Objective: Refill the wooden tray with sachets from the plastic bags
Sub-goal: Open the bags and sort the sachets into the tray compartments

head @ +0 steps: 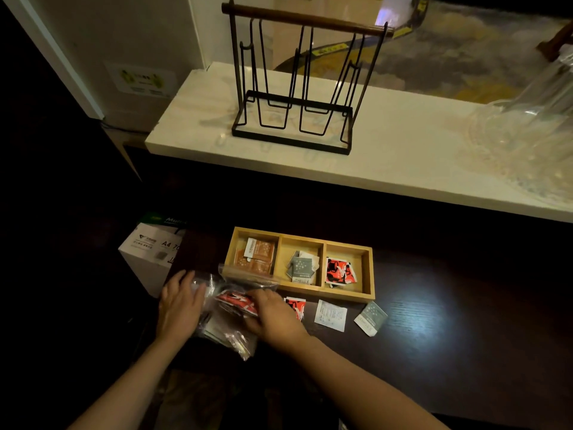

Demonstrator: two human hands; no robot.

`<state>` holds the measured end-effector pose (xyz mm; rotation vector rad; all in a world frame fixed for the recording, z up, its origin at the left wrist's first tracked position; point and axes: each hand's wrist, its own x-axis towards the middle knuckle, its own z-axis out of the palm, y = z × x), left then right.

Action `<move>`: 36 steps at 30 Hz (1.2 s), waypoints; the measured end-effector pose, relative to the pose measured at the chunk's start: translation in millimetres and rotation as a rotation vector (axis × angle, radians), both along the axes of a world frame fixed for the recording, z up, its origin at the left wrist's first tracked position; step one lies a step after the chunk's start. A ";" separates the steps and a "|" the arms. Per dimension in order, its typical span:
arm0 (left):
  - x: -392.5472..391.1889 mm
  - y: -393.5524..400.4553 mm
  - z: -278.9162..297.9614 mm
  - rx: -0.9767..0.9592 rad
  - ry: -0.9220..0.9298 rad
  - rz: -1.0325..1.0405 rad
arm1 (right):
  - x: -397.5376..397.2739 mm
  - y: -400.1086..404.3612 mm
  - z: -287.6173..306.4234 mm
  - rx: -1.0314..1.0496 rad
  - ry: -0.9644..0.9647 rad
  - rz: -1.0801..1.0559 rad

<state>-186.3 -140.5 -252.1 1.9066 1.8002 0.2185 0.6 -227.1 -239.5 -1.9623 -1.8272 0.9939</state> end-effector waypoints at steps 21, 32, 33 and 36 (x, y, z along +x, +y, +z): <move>68.8 -45.0 76.2 -0.634 -1.003 0.350 | 55.4 -33.0 41.4 -0.292 1.701 -0.959; 89.1 -50.4 101.5 -0.599 -0.862 0.033 | 66.9 -52.1 22.6 -0.410 0.800 -0.644; 91.0 -51.0 101.9 -0.594 -0.865 0.028 | 68.4 -50.1 25.7 -0.344 0.567 -0.574; 98.8 -52.5 104.9 -0.541 -0.845 0.004 | 68.1 -40.0 45.6 0.005 0.172 -0.506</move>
